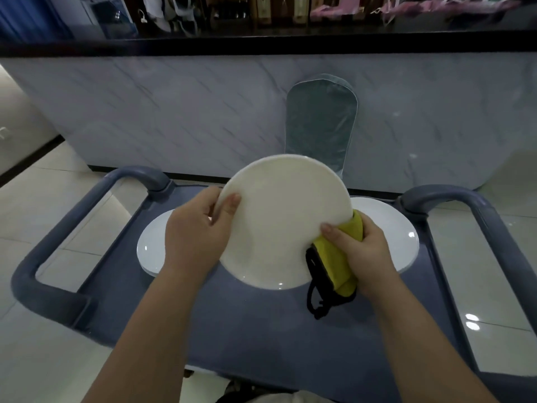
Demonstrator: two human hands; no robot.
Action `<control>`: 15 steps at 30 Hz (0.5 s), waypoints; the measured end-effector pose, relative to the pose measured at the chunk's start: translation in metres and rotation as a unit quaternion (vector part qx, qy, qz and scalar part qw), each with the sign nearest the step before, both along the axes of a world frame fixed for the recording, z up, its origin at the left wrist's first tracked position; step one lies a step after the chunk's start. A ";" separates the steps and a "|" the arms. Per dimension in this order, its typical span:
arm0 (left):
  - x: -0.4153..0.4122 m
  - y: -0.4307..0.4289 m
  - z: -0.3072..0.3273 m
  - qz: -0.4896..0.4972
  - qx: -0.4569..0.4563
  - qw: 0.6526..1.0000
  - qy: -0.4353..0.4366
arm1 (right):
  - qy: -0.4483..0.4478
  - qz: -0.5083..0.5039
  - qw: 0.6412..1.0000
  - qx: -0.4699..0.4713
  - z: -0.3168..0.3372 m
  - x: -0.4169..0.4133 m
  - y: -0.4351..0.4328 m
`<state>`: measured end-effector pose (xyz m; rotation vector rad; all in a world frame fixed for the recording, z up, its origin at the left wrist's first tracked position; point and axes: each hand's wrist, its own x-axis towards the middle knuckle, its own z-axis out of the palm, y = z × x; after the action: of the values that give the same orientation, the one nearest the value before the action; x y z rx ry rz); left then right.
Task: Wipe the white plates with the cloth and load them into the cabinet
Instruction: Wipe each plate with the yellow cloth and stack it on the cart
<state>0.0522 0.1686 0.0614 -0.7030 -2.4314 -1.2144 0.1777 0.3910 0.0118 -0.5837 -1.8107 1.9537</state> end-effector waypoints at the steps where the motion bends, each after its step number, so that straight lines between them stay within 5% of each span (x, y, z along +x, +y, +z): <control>1: 0.000 -0.002 0.002 -0.012 -0.008 1.000 -0.014 | -0.014 -0.001 1.000 0.009 -0.004 0.001 0.002; 3: 0.006 0.001 0.003 -0.047 -0.026 0.999 -0.006 | -0.044 0.011 0.994 0.097 -0.010 0.003 0.006; 6: 0.017 0.027 -0.002 -0.114 -0.164 0.976 0.093 | -0.079 0.076 0.950 0.293 -0.006 -0.001 0.005; 9: 0.022 0.052 -0.004 -0.140 -0.270 0.949 0.088 | -0.073 0.112 0.913 0.386 0.011 -0.009 -0.002; 12: 0.020 0.051 -0.002 -0.132 -0.195 0.966 0.110 | -0.044 0.104 0.914 0.389 0.029 -0.014 0.001; 15: 0.020 0.036 -0.006 -0.061 0.038 0.997 -0.015 | 0.010 0.052 0.964 0.260 0.039 -0.011 0.005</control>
<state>0.0723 0.2048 0.0556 -0.8270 -2.3817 -1.3660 0.1668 0.3962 0.0504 -0.2971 -2.2580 1.4349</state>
